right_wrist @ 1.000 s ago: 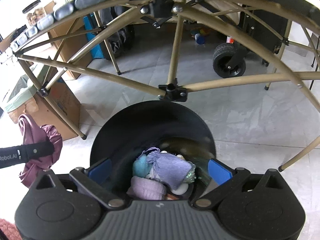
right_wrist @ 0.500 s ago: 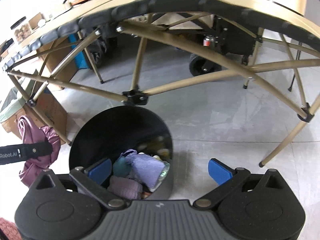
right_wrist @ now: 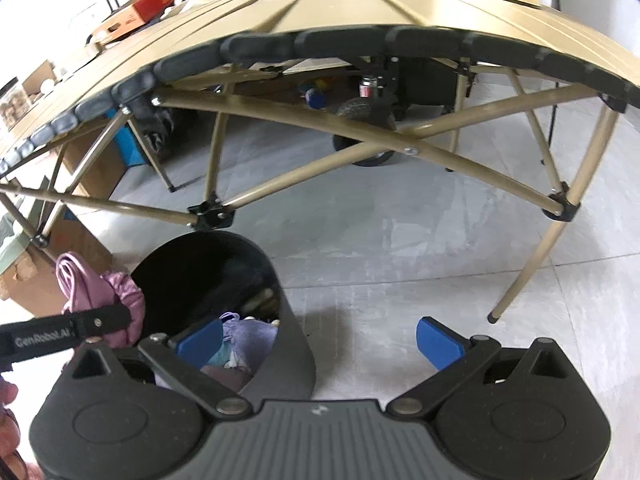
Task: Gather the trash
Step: 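Lower the pink cloth into the bin and open the left gripper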
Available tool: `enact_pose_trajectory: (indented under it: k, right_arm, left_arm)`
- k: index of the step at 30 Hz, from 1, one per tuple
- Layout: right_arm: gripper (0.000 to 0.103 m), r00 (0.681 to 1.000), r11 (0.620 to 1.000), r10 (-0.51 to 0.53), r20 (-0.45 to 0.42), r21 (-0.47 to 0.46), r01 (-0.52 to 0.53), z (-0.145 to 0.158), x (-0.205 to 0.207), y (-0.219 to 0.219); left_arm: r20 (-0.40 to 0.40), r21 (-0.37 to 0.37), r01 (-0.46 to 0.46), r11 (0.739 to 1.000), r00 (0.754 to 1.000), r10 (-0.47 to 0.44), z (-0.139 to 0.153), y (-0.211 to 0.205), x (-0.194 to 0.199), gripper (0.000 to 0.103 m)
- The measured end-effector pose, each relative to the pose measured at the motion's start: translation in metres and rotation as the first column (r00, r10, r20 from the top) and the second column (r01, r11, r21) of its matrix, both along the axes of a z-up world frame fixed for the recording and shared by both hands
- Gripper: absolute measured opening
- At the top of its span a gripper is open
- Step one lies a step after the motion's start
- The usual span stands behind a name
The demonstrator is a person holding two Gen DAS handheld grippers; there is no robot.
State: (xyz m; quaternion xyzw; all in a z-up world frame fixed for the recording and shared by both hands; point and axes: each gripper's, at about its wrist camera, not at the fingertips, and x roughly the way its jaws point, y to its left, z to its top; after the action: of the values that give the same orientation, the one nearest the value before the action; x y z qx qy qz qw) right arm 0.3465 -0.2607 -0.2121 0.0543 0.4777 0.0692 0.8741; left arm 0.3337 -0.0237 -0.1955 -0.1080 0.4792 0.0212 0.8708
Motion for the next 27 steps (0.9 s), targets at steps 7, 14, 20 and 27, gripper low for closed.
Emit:
enact_pose_trajectory:
  k: [7,14,20,27]
  right_arm:
    - [0.103,0.999,0.999,-0.044,0.014,0.018,0.044,0.004,-0.001,-0.016]
    - [0.103,0.999,0.999,-0.042,0.016,0.022,0.041,0.005,-0.002,-0.017]
    - [0.103,0.999,0.999,-0.047,0.013,0.021,0.046,0.005,-0.002,-0.018]
    - [0.103,0.999,0.999,-0.047,0.014,0.021,0.047,0.005,-0.002,-0.018]
  left_arm:
    - [-0.020,0.021,0.007,1.000,1.000,-0.007,-0.012,-0.019,0.009,0.045]
    - [-0.021,0.017,0.001,1.000,1.000,-0.001,-0.011,-0.024,0.013,0.045]
    - [-0.026,0.018,0.006,1.000,1.000,-0.006,-0.013,-0.026,0.014,0.046]
    - [-0.010,0.028,-0.005,1.000,1.000,0.006,-0.010,-0.025,0.013,0.092]
